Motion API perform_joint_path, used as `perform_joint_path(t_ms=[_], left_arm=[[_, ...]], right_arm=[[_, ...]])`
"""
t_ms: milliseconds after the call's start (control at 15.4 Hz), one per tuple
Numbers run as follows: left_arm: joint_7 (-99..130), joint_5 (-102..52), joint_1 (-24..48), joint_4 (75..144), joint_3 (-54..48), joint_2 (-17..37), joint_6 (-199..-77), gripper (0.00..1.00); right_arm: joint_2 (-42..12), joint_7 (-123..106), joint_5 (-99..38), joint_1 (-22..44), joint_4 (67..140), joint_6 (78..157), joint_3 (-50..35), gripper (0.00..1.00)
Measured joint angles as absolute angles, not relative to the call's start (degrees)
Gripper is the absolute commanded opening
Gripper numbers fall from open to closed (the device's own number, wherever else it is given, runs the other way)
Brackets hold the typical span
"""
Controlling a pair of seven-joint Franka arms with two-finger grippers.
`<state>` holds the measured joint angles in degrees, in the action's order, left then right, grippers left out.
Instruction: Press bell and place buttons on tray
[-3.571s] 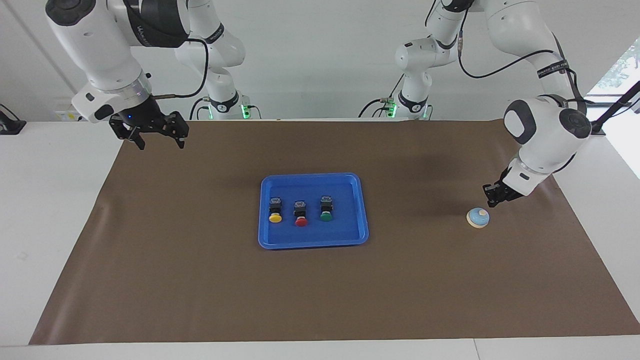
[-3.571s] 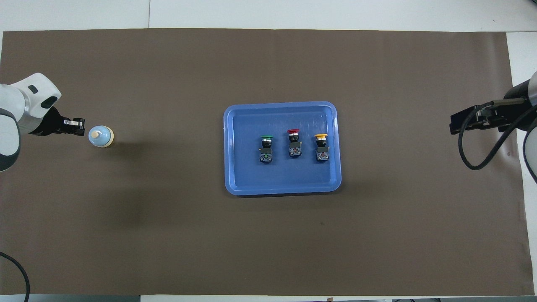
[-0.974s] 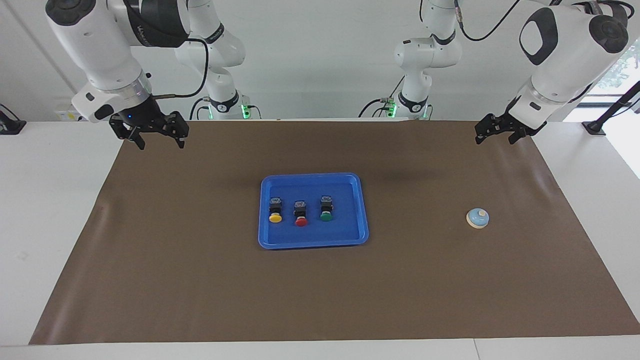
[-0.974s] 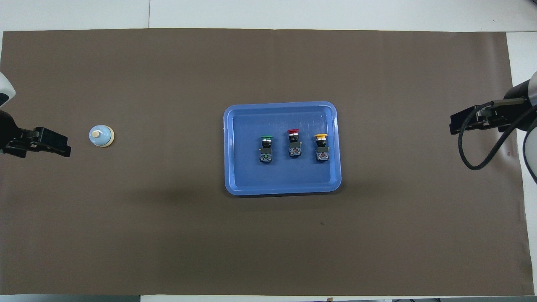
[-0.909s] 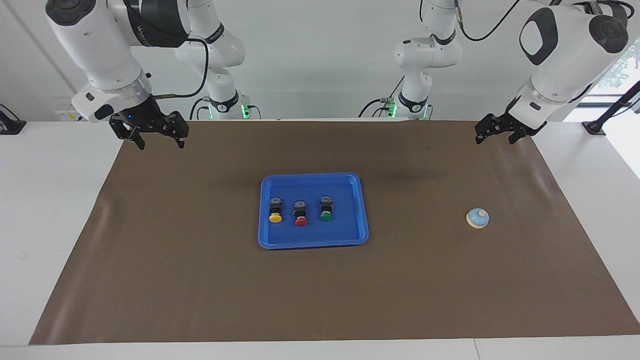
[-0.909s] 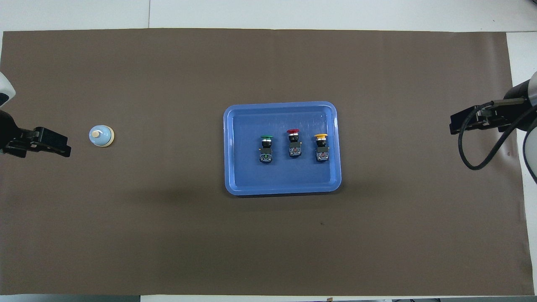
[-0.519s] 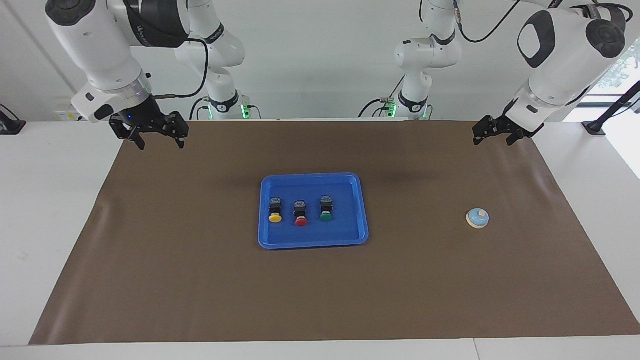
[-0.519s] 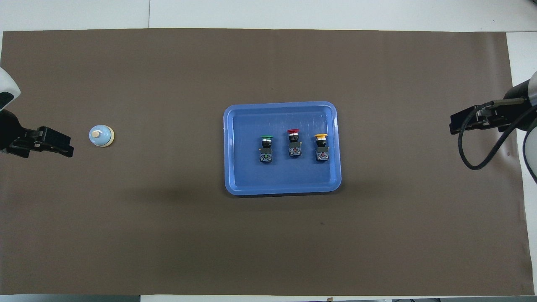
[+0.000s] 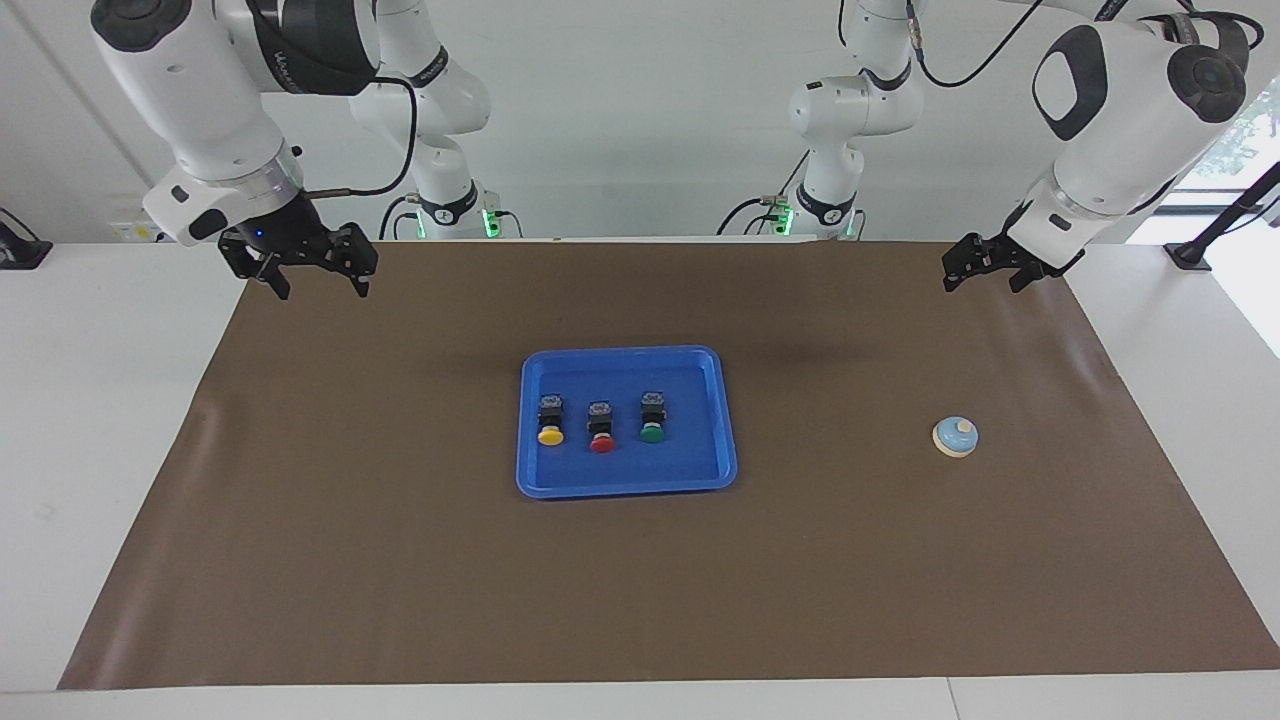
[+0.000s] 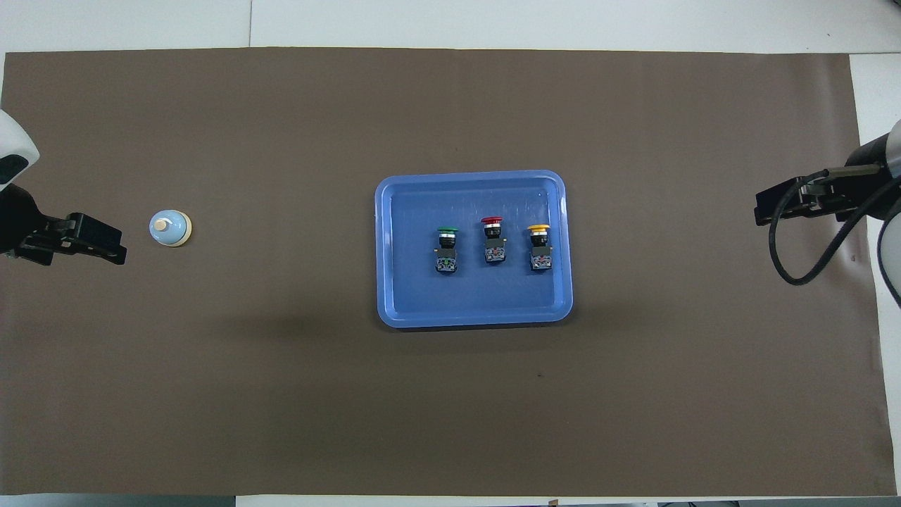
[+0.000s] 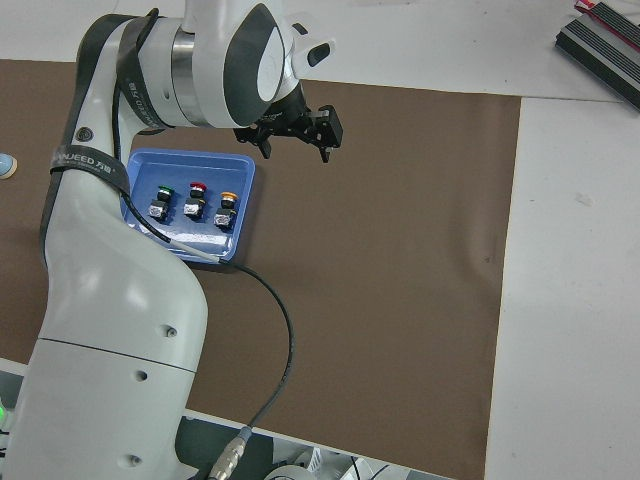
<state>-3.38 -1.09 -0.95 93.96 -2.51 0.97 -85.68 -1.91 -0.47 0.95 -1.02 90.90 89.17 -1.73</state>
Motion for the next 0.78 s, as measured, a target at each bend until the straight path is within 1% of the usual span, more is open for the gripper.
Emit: perform_joint_path(t_ms=[779], left_arm=[[-1.8, -1.1, -0.2, 93.2, -2.5, 1.6, -85.5, 1.00]], right_arm=[[-1.9, -0.5, 1.0, -1.0, 90.9, 89.2, -1.7, 1.00]])
